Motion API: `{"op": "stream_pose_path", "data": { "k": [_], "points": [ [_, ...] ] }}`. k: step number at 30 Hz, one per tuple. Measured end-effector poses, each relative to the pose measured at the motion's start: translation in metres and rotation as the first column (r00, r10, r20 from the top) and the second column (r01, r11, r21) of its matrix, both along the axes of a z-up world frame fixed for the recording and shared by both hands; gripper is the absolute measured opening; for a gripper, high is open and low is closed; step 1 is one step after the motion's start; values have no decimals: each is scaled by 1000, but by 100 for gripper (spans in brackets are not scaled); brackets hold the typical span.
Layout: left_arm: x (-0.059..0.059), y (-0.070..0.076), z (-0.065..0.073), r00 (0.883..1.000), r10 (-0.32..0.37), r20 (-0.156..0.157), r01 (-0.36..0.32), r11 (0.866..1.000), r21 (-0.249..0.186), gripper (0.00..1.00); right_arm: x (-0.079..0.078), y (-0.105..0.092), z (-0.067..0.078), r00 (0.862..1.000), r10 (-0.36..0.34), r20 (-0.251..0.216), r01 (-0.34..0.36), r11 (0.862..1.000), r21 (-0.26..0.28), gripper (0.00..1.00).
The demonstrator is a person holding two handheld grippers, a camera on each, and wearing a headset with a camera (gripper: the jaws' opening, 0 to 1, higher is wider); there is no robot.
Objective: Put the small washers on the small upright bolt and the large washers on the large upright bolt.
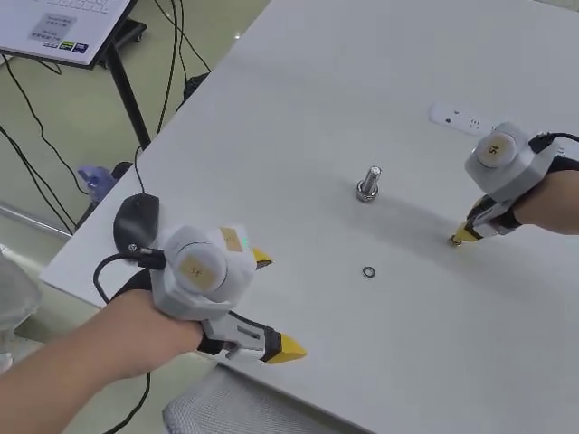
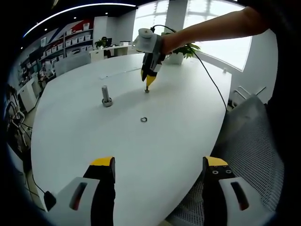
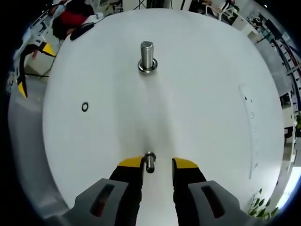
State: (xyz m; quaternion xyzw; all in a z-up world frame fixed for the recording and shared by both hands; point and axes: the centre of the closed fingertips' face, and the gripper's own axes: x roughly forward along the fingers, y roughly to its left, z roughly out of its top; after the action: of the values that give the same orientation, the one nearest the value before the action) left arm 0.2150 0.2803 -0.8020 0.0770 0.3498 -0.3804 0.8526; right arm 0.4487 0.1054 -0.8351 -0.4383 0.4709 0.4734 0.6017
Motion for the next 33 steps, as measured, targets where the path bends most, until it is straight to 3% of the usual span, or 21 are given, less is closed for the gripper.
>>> {"op": "stream_pose_path", "data": {
  "k": [9,20,33],
  "points": [
    [1,2,7,1000,0,18,0,1000,-1,75,-3,11,12,1000,20,7,-20,1000,15,29],
    [-3,3,11,1000,-8,25,8,1000,6,75,-23,48,29,996,82,24,-84,993,84,30],
    [-2,2,13,999,-9,31,9,1000,2,74,-52,79,29,984,177,12,-178,979,102,31]
  ]
}}
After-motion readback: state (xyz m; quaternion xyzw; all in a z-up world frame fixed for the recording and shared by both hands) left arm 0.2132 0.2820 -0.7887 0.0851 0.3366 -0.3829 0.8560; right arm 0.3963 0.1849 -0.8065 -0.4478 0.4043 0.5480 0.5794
